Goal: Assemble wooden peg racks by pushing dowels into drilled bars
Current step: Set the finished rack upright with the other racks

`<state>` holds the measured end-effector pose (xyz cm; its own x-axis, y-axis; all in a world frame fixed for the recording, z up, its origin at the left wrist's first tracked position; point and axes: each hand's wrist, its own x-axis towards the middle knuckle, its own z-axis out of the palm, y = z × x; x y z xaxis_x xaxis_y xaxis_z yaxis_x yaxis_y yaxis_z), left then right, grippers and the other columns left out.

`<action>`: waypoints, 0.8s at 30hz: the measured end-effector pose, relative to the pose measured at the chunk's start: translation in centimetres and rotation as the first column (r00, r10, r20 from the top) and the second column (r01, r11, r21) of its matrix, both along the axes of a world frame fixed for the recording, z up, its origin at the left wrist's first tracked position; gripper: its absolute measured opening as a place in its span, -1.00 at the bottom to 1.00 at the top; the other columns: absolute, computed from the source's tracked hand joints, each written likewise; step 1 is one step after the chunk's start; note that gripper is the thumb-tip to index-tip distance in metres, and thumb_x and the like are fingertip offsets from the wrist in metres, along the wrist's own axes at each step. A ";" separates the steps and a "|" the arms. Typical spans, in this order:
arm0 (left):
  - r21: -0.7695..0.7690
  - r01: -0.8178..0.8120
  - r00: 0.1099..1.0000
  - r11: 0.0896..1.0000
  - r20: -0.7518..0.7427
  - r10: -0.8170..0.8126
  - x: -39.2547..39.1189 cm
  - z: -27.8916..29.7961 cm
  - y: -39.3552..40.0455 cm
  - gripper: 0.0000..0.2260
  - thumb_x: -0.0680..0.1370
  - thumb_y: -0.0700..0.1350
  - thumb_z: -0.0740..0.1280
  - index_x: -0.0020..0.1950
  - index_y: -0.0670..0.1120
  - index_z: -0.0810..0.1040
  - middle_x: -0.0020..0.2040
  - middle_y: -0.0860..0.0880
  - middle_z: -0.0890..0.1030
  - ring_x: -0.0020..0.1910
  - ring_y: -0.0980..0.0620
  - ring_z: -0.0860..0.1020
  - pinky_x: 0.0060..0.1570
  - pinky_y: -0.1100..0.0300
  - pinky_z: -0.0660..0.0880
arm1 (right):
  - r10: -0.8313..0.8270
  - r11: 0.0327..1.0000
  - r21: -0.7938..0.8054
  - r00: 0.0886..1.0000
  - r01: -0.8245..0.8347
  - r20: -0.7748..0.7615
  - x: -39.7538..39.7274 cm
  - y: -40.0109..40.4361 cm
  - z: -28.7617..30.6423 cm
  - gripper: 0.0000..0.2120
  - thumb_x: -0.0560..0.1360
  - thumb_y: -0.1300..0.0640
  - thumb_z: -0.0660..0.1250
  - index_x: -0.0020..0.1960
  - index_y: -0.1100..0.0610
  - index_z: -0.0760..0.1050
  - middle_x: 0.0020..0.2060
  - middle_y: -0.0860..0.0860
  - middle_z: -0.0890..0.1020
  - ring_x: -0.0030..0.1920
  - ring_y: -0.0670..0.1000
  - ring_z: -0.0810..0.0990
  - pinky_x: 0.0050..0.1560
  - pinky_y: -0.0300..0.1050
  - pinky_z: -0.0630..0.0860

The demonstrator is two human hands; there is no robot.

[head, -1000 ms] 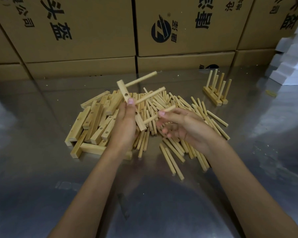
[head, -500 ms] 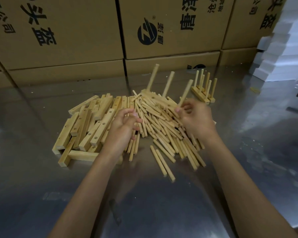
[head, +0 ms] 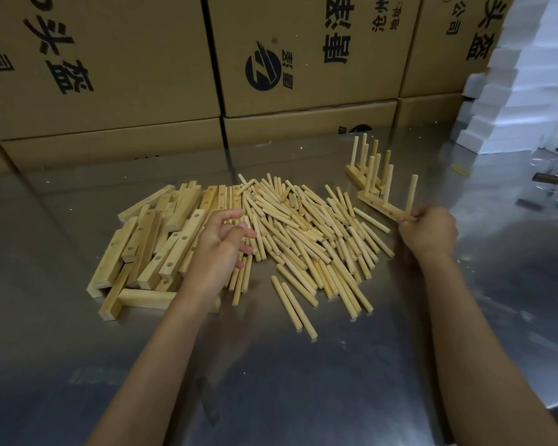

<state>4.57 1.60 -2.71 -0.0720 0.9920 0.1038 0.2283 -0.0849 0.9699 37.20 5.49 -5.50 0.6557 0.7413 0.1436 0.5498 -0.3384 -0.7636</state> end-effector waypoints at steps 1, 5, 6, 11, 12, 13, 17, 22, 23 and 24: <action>-0.001 0.000 1.000 1.000 -0.003 0.000 0.0 0.0 0.0 -0.78 0.68 -0.11 0.21 0.31 0.06 0.47 -0.02 0.07 0.68 -0.15 0.13 0.64 -0.23 0.20 0.58 | -0.001 1.000 0.002 1.000 0.001 -0.007 -0.3 0.2 -0.1 -0.83 0.55 0.12 0.40 0.09 0.18 0.61 -0.10 0.12 0.62 -0.33 -0.02 0.48 -0.31 -0.19 0.37; -0.009 -0.008 1.000 1.000 -0.012 0.008 -0.1 -0.2 0.1 -0.77 0.68 -0.12 0.21 0.32 0.07 0.47 0.01 0.06 0.68 -0.13 0.13 0.64 -0.22 0.21 0.58 | 0.044 0.999 0.022 0.998 -0.043 -0.049 -1.2 1.6 -0.5 -0.76 0.52 0.08 0.44 0.14 0.16 0.63 -0.03 0.13 0.67 -0.02 0.13 0.64 0.09 0.10 0.59; -0.008 -0.009 1.000 1.000 -0.017 0.009 -0.2 -0.2 0.1 -0.77 0.68 -0.12 0.21 0.31 0.08 0.47 0.01 0.06 0.68 -0.14 0.14 0.64 -0.20 0.19 0.58 | 0.052 0.998 0.028 0.997 -0.050 -0.055 -1.4 2.0 -0.4 -0.76 0.52 0.06 0.45 0.14 0.14 0.63 -0.01 0.14 0.67 0.01 0.15 0.65 0.12 0.14 0.59; 0.012 -0.011 0.998 1.000 -0.064 0.011 -0.3 -0.6 0.3 -0.78 0.67 -0.13 0.20 0.26 0.10 0.48 0.00 0.08 0.67 -0.22 0.23 0.62 -0.17 0.14 0.53 | 0.056 0.998 -0.008 0.998 -0.056 0.016 -2.1 4.3 0.1 -0.73 0.52 -0.03 0.43 0.16 0.06 0.60 0.03 0.08 0.66 0.09 0.13 0.61 0.26 0.15 0.48; 0.013 -0.013 0.998 1.000 -0.067 0.013 -0.3 -0.6 0.4 -0.78 0.67 -0.14 0.20 0.25 0.11 0.49 0.00 0.08 0.67 -0.21 0.22 0.61 -0.17 0.13 0.53 | 0.051 0.999 -0.005 0.999 -0.051 0.012 -2.1 4.7 0.1 -0.73 0.52 -0.03 0.42 0.16 0.06 0.61 0.05 0.08 0.66 0.12 0.12 0.60 0.28 0.15 0.46; 0.014 -0.015 0.997 1.000 -0.071 0.016 -0.3 -0.6 0.4 -0.79 0.67 -0.14 0.20 0.23 0.12 0.49 0.00 0.08 0.67 -0.20 0.20 0.61 -0.16 0.12 0.53 | 0.047 0.999 0.000 0.999 -0.047 0.005 -2.2 5.1 0.2 -0.73 0.52 -0.03 0.42 0.16 0.06 0.61 0.05 0.07 0.66 0.13 0.12 0.59 0.29 0.15 0.46; 0.036 -0.010 0.996 0.999 -0.091 0.013 -0.3 -0.8 0.4 -0.78 0.66 -0.14 0.20 0.17 0.18 0.49 -0.01 0.10 0.68 -0.17 0.18 0.63 -0.15 0.12 0.55 | 0.060 0.998 0.039 0.997 -0.058 -0.055 -2.2 6.4 0.1 -0.79 0.51 -0.02 0.43 0.09 0.05 0.63 0.03 0.04 0.67 0.10 0.08 0.60 0.28 0.15 0.47; 0.087 -0.054 0.992 0.995 -0.113 0.064 -0.5 -0.9 0.4 -0.76 0.65 -0.18 0.21 0.17 0.15 0.52 -0.03 0.11 0.67 -0.17 0.12 0.59 -0.15 0.09 0.52 | 0.089 0.990 0.127 0.983 -0.069 -0.160 -1.3 6.4 -0.2 -0.76 0.49 0.08 0.45 0.14 0.09 0.58 0.04 0.04 0.65 0.05 0.02 0.59 0.21 0.06 0.53; 0.111 -0.069 0.986 0.991 -0.144 0.085 -0.7 -1.0 0.4 -0.74 0.64 -0.20 0.21 0.16 0.15 0.52 -0.03 0.12 0.66 -0.19 0.14 0.57 -0.20 0.14 0.48 | 0.083 0.987 0.150 0.980 -0.056 -0.180 -1.2 6.2 -0.3 -0.76 0.49 0.11 0.45 0.14 0.10 0.56 0.03 0.05 0.64 0.04 0.03 0.59 0.19 0.05 0.55; 0.138 -0.085 0.977 0.987 -0.185 0.110 -1.0 -1.0 0.4 -0.73 0.63 -0.22 0.22 0.15 0.14 0.52 -0.02 0.12 0.64 -0.21 0.20 0.54 -0.22 0.19 0.44 | 0.075 0.983 0.177 0.977 -0.040 -0.198 -1.2 6.0 -0.4 -0.78 0.50 0.14 0.43 0.13 0.11 0.54 0.03 0.06 0.63 0.04 0.04 0.60 0.16 0.05 0.56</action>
<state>3.62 2.01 -3.72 -0.1338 0.9585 0.2516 0.4222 -0.1745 0.8896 36.04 11.50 -5.91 0.6411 0.7546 0.1396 0.3920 -0.1657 -0.9049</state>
